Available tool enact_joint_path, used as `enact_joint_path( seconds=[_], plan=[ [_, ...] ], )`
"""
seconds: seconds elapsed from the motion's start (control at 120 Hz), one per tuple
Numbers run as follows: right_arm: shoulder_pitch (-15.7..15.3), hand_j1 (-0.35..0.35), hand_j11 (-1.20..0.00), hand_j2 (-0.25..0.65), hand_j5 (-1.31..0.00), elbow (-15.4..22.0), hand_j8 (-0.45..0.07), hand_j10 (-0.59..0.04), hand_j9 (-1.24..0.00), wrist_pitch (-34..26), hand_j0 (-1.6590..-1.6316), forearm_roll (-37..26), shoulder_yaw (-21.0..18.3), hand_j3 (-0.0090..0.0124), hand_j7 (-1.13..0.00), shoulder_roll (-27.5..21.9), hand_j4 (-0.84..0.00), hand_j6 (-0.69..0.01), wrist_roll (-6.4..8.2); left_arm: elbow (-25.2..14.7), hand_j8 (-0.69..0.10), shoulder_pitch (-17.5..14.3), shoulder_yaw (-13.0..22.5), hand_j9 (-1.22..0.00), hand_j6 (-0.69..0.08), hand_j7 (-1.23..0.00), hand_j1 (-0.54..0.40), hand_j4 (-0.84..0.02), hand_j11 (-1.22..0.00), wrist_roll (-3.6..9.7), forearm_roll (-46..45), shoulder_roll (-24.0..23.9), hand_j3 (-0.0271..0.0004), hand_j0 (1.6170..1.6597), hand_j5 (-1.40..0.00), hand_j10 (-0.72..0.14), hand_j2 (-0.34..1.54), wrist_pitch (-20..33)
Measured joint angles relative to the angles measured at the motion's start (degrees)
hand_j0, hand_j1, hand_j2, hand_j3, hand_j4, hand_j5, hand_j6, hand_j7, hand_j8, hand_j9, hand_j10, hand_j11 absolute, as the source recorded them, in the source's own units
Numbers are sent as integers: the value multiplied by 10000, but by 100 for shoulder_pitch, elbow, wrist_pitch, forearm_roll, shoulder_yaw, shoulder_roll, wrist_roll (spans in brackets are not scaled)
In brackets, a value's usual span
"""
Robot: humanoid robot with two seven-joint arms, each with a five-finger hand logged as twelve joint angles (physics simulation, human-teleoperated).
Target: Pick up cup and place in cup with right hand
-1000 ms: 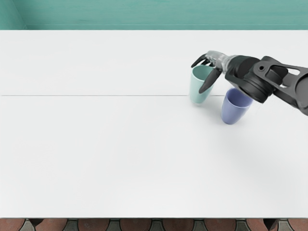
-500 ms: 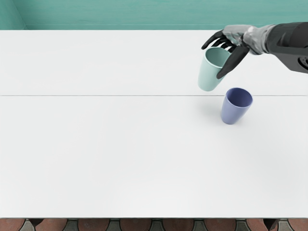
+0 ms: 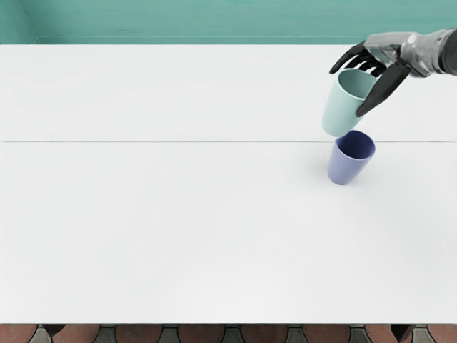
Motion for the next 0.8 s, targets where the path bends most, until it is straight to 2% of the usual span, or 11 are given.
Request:
enact_joint_path(
  seconds=[0.058,0.217,0.558,0.6,0.608,0.625,0.8],
  plan=[
    [-2,934,-5479,294,-5452,0,-2936,-3809,-5431,84,-16577,116,16,6,-5394,-130,-4098,-3529,0,0,3,0,0,0,3,0,3489,2,0,0,0,0,0,16581,0,2,-2,0],
    [-47,989,-5586,251,-5579,-19,-2790,-3709,-5550,115,-16574,228,4,1,-5494,-256,-4153,-3393,-1,0,3,0,0,0,3,0,3489,2,0,0,0,0,0,16581,0,2,-2,0],
    [-380,894,-5602,166,-5599,-17,-2844,-3763,-5546,-179,-16570,-5,-39,1,-5547,-233,-4229,-3423,-1,1,3,0,0,0,3,0,3489,2,0,0,0,0,0,16581,0,2,-2,0],
    [-423,890,-5590,128,-5586,-17,-2846,-3766,-5539,-185,-16569,-9,-39,-4,-5543,-235,-4235,-3418,-1,0,3,0,0,0,3,0,3489,2,0,0,0,0,-1,16581,0,2,-1,0],
    [-432,879,-5579,101,-5564,-17,-2872,-3781,-5527,-188,-16568,-11,-38,-11,-5542,-236,-4256,-3440,-1,0,3,0,0,0,3,0,3489,2,-1,0,0,0,-1,16581,0,2,-1,0],
    [-449,879,-5575,43,-5560,-18,-2850,-3777,-5529,-190,-16567,-12,-38,-3,-5541,-236,-4259,-3446,-1,0,3,0,0,-1,3,0,3489,2,-1,0,0,0,-1,16581,0,2,-1,0],
    [-591,760,-5595,-147,-5604,-50,-2925,-3879,-5569,-420,-16561,-130,-38,2,-5532,-190,-4209,-3515,-1,0,3,0,-1,-1,3,-1,3489,2,-1,0,0,0,-1,16581,-1,2,-1,0]
  ],
)
